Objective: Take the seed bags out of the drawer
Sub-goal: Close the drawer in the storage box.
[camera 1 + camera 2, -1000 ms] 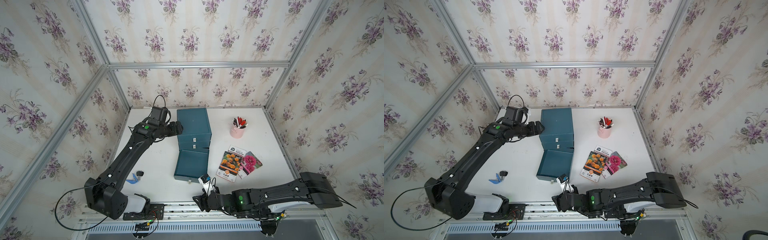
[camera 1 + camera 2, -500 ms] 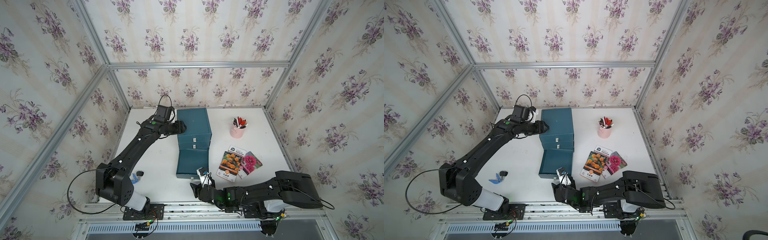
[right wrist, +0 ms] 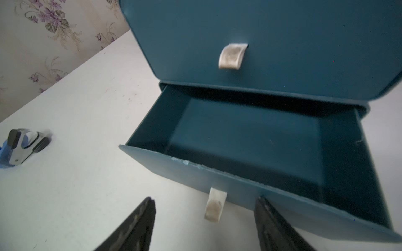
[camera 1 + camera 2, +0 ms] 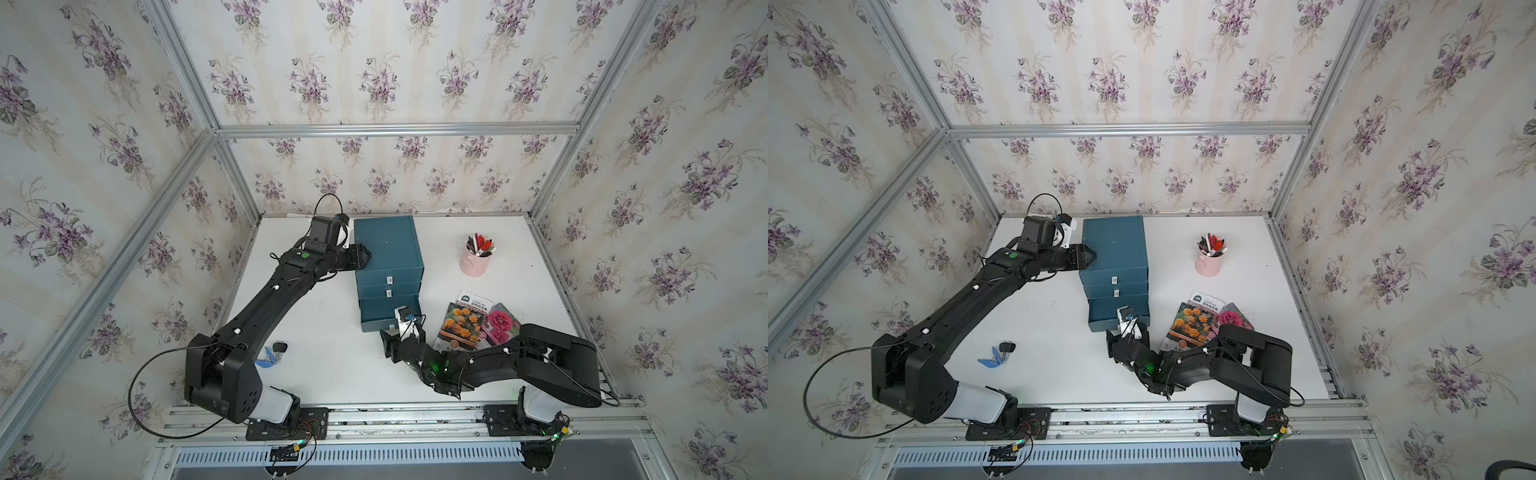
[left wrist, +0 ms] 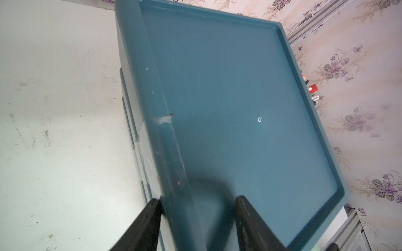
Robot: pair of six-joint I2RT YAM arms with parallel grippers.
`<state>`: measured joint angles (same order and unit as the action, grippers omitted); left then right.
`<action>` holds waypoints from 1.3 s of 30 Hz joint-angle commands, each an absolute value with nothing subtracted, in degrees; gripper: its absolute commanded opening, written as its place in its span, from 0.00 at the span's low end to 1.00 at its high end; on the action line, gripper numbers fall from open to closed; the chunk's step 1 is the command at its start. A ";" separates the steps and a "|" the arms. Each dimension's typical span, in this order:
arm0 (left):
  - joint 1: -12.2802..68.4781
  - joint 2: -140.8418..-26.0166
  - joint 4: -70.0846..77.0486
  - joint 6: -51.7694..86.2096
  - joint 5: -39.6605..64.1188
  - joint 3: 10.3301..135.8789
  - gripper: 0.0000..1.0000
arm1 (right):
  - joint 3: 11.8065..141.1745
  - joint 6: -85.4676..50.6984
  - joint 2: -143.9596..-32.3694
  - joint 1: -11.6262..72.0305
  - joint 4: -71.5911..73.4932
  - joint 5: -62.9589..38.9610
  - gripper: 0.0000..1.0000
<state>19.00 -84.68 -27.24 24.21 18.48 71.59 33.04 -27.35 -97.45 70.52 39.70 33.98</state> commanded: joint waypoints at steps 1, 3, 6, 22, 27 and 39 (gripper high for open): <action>19.12 -85.81 -41.22 20.32 15.11 69.84 0.56 | 33.94 -22.42 -99.61 68.07 48.48 33.31 0.77; 19.10 -85.69 -41.12 20.05 15.20 69.53 0.56 | 34.66 -21.44 -101.37 66.53 49.77 32.74 0.77; 19.12 -85.80 -41.20 19.49 14.85 69.38 0.56 | 35.62 -18.97 -103.84 65.04 52.21 31.23 0.77; 19.11 -85.26 -41.47 18.33 15.69 68.45 0.56 | 40.30 -10.40 -108.92 62.30 56.06 30.17 0.82; 19.15 -85.34 -41.87 17.93 15.82 68.73 0.59 | 38.46 -10.10 -106.08 62.61 54.09 31.19 0.82; 18.99 -78.89 -45.38 18.62 13.57 79.47 0.80 | 36.92 -20.09 -60.87 72.03 3.43 48.44 0.85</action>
<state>19.11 -80.97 -38.09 20.27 15.75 75.96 35.38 -13.93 -67.09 72.10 23.64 41.56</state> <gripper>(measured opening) 0.791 0.851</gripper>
